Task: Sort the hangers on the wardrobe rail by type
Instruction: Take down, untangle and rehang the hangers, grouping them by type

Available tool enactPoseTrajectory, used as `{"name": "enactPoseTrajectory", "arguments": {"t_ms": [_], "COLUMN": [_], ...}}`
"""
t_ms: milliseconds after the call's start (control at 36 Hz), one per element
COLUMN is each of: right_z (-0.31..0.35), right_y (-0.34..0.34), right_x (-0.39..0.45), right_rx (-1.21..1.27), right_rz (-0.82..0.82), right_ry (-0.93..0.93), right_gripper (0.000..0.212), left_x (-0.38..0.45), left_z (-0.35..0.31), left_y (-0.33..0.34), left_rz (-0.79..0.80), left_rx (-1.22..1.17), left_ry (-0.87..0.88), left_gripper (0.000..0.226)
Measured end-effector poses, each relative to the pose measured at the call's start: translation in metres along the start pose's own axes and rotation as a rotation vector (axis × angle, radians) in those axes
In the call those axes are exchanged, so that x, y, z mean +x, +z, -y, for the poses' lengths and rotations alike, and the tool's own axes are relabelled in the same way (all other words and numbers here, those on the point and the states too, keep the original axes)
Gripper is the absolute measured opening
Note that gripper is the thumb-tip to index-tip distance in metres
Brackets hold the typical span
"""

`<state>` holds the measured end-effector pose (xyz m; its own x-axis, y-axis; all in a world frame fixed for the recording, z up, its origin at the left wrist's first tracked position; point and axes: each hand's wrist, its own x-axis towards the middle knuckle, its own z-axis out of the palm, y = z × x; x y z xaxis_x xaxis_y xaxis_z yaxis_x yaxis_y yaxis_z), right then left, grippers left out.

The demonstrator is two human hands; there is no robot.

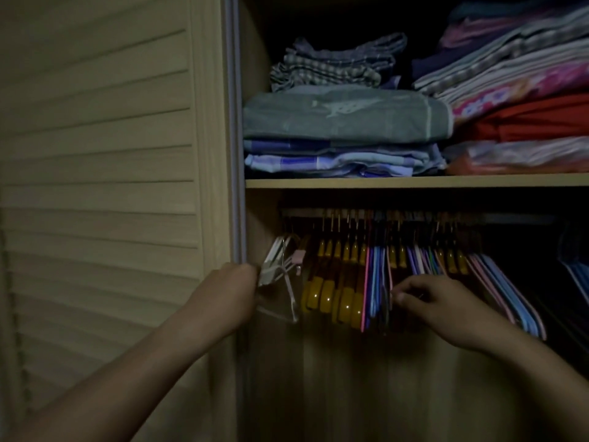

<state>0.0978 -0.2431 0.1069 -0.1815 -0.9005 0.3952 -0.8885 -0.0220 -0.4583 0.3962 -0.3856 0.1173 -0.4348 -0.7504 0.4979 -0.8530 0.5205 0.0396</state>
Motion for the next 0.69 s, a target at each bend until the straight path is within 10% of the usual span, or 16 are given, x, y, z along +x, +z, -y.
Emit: {"name": "enactPoseTrajectory", "arguments": {"t_ms": [361,694], "right_z": [-0.005,-0.009], "right_y": [0.002,0.011], "right_x": [-0.016,-0.009], "right_rx": [-0.057,-0.040], "right_rz": [0.022,0.079], "right_ry": [0.066,0.139], "right_gripper": [0.009,0.010], "left_x": [0.043,0.103], "left_z": [-0.022,-0.033], "left_y": [0.039,0.058], "left_rz": [-0.206,-0.063], "left_rx": [-0.006,-0.038], "left_ry": [0.000,-0.011], "left_gripper": [0.046,0.045]}}
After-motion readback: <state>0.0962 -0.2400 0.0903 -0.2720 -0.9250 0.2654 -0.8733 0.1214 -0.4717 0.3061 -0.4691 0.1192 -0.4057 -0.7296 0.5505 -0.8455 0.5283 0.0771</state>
